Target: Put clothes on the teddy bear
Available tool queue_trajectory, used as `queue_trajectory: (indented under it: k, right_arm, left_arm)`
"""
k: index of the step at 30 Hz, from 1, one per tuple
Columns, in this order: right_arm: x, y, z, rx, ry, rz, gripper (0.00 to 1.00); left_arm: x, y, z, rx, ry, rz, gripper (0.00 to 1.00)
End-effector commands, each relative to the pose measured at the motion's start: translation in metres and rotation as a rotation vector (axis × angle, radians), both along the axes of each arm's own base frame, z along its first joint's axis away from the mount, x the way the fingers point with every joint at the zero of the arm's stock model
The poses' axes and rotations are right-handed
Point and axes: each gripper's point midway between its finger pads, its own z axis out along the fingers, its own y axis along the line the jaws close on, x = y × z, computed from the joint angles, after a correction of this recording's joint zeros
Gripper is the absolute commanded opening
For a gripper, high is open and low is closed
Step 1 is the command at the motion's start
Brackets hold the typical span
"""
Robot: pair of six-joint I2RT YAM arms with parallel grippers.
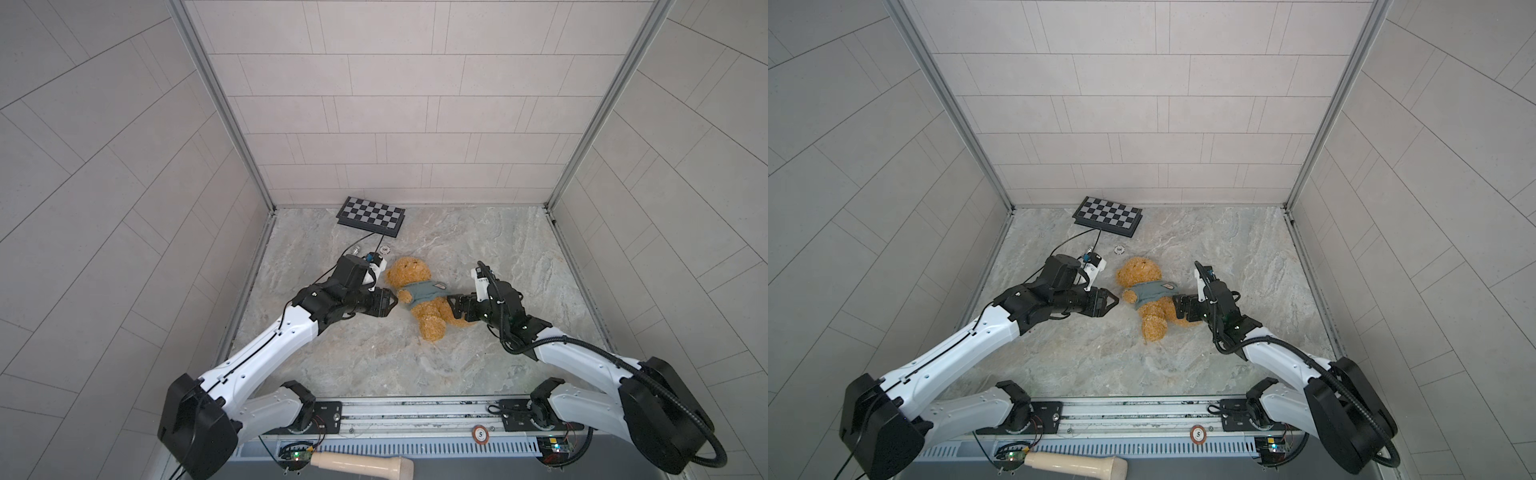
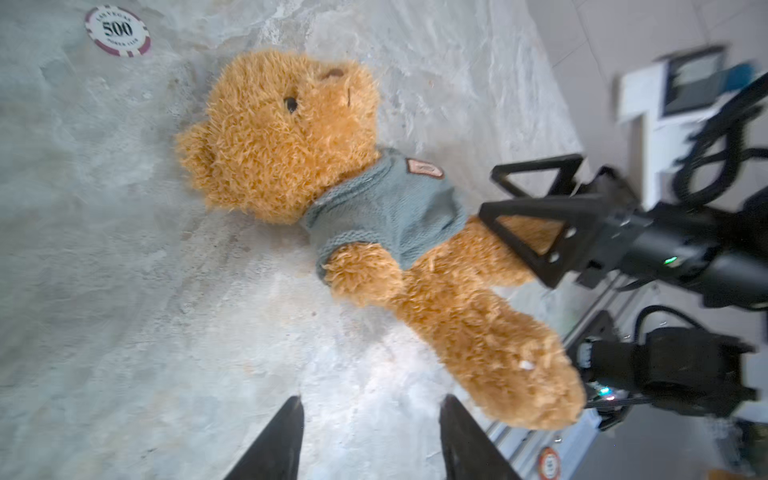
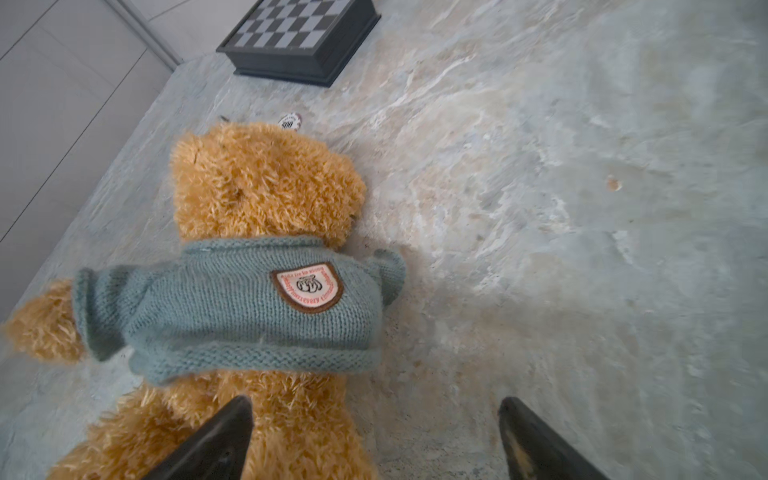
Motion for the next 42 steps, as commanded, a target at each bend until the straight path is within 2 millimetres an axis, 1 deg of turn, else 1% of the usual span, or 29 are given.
queue_trajectory:
  k: [1, 3, 4, 5, 6, 7, 8, 10, 11, 12, 13, 15, 16, 18, 20, 22, 23, 24, 26, 28, 31, 33, 35, 37, 38, 39, 41, 42]
  right_arm:
    - [-0.003, 0.027, 0.012, 0.162, 0.004, 0.072, 0.81]
    - [-0.009, 0.035, 0.007, 0.170, 0.001, 0.091, 0.62]
    - [-0.014, 0.039, 0.005, 0.155, 0.002, 0.098, 0.47]
    - [-0.017, 0.043, 0.005, 0.139, 0.002, 0.104, 0.36]
    - [-0.019, 0.046, 0.006, 0.135, -0.003, 0.110, 0.29]
    - [-0.020, 0.048, 0.010, 0.145, -0.014, 0.115, 0.23]
    - [-0.021, 0.048, 0.015, 0.160, -0.035, 0.114, 0.19]
    - [-0.022, 0.045, 0.028, 0.177, -0.085, 0.110, 0.15]
    - [-0.023, 0.043, 0.037, 0.182, -0.121, 0.109, 0.15]
    - [-0.024, 0.040, 0.044, 0.179, -0.149, 0.109, 0.16]
    - [-0.026, 0.037, 0.052, 0.169, -0.188, 0.114, 0.21]
    - [-0.029, 0.029, 0.064, 0.156, -0.237, 0.100, 0.41]
    - [-0.028, 0.022, 0.068, 0.132, -0.254, 0.076, 0.53]
    - [-0.028, 0.012, 0.070, 0.097, -0.257, 0.044, 0.68]
    - [-0.023, 0.004, 0.067, 0.071, -0.231, 0.005, 0.74]
    - [-0.015, -0.008, 0.052, 0.073, -0.154, -0.054, 0.78]
    - [-0.011, -0.008, 0.046, 0.101, -0.129, -0.057, 0.79]
    - [-0.007, -0.004, 0.045, 0.143, -0.122, -0.048, 0.80]
    - [-0.001, 0.008, 0.048, 0.188, -0.116, -0.012, 0.82]
    - [0.003, 0.025, 0.054, 0.264, -0.099, 0.034, 0.84]
    - [0.009, 0.040, 0.065, 0.361, -0.124, 0.074, 0.85]
    - [0.011, 0.048, 0.065, 0.365, -0.128, 0.101, 0.84]
    - [0.008, 0.063, 0.067, 0.352, -0.134, 0.152, 0.84]
    - [0.001, 0.084, 0.069, 0.341, -0.131, 0.223, 0.84]
    - [-0.001, 0.092, 0.066, 0.334, -0.123, 0.244, 0.82]
    - [-0.002, 0.099, 0.062, 0.325, -0.115, 0.260, 0.79]
    - [-0.004, 0.107, 0.050, 0.289, -0.105, 0.269, 0.65]
    - [-0.005, 0.109, 0.039, 0.244, -0.092, 0.268, 0.53]
  left_arm:
    - [-0.002, -0.043, 0.023, -0.083, 0.004, -0.082, 0.53]
    - [0.004, -0.066, 0.026, -0.095, 0.007, -0.109, 0.48]
    - [0.011, -0.075, 0.025, -0.116, 0.017, -0.099, 0.44]
    - [0.018, -0.084, 0.022, -0.139, 0.033, -0.087, 0.41]
    - [0.024, -0.090, 0.018, -0.144, 0.042, -0.082, 0.40]
    - [0.030, -0.095, 0.009, -0.127, 0.055, -0.078, 0.37]
    - [0.036, -0.093, -0.007, -0.080, 0.071, -0.051, 0.34]
    - [0.047, -0.082, -0.042, -0.005, 0.112, 0.010, 0.30]
    - [0.050, -0.076, -0.058, 0.019, 0.138, 0.028, 0.28]
    - [0.050, -0.070, -0.070, 0.044, 0.153, 0.046, 0.27]
    - [0.049, -0.063, -0.079, 0.066, 0.159, 0.066, 0.26]
    - [0.045, -0.053, -0.092, 0.098, 0.172, 0.087, 0.25]
    - [0.043, -0.048, -0.097, 0.112, 0.174, 0.094, 0.25]
    - [0.037, -0.038, -0.105, 0.137, 0.179, 0.106, 0.25]
    - [0.031, -0.029, -0.114, 0.161, 0.188, 0.107, 0.24]
    - [0.027, -0.020, -0.124, 0.200, 0.189, 0.100, 0.24]
    - [0.025, -0.017, -0.129, 0.212, 0.192, 0.099, 0.24]
    - [0.024, -0.017, -0.133, 0.210, 0.195, 0.096, 0.24]
    - [0.025, -0.020, -0.138, 0.186, 0.193, 0.087, 0.24]
    - [0.024, -0.023, -0.142, 0.172, 0.197, 0.081, 0.24]
    - [0.020, -0.022, -0.149, 0.163, 0.201, 0.079, 0.22]
    - [0.019, -0.020, -0.150, 0.159, 0.195, 0.081, 0.21]
    - [0.020, -0.021, -0.147, 0.149, 0.181, 0.082, 0.21]
    - [0.022, -0.025, -0.143, 0.115, 0.168, 0.079, 0.21]
    - [0.022, -0.027, -0.141, 0.098, 0.166, 0.077, 0.21]
    - [0.022, -0.030, -0.139, 0.081, 0.164, 0.072, 0.21]
    - [0.021, -0.034, -0.138, 0.055, 0.168, 0.064, 0.21]
    - [0.020, -0.037, -0.135, 0.033, 0.172, 0.060, 0.21]
